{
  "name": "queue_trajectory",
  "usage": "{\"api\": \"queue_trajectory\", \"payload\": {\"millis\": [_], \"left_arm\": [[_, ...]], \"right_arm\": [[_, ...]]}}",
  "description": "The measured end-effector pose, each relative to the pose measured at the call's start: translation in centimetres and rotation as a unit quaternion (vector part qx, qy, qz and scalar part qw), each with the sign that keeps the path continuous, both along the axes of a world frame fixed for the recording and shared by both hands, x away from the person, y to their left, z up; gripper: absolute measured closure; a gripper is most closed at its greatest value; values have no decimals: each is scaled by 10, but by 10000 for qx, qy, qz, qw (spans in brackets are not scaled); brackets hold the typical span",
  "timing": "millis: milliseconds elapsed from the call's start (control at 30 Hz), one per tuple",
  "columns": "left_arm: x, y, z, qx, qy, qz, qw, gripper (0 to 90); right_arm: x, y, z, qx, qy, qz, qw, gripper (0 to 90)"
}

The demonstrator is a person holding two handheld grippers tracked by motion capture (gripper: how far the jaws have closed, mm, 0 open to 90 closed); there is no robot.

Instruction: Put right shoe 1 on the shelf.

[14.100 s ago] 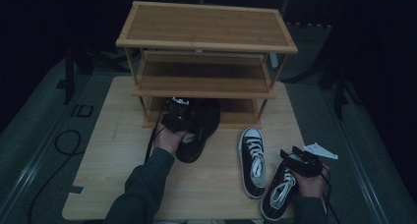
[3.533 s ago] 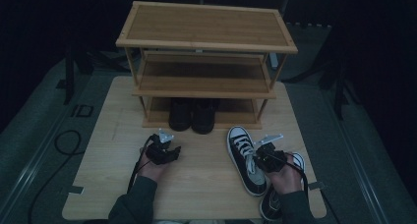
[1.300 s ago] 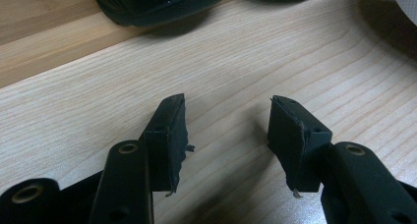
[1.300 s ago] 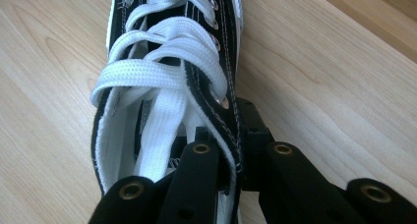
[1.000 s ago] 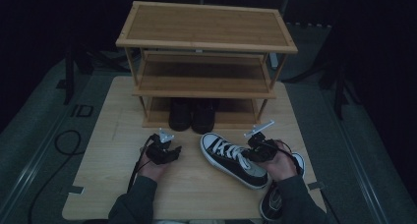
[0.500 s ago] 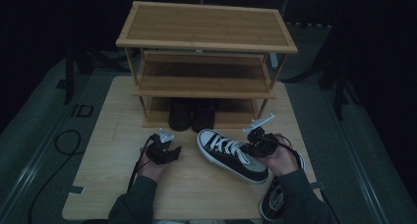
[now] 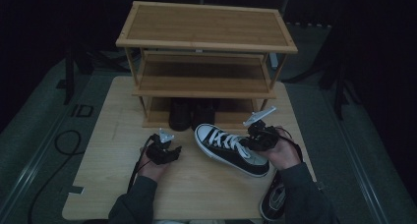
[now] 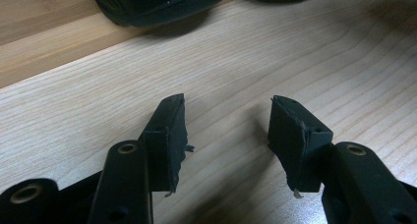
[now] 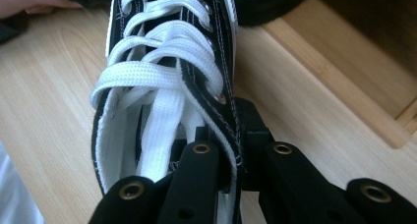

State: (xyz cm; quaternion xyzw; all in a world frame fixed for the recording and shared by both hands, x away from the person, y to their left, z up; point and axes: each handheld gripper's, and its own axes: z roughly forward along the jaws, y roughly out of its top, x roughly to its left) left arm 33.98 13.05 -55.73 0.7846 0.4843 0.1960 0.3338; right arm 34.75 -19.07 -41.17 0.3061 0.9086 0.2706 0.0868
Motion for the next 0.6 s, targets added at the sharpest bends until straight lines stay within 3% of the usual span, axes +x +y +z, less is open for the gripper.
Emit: {"api": "queue_trajectory", "payload": {"millis": [400,600], "left_arm": [[0,-1,0,-16,-20,19,10000,482],[0,-1,0,-11,-33,21,10000,482]], "right_arm": [[9,-2,20,213,-66,69,9997,879],[16,-1,30,174,-113,124,9997,879]]}}
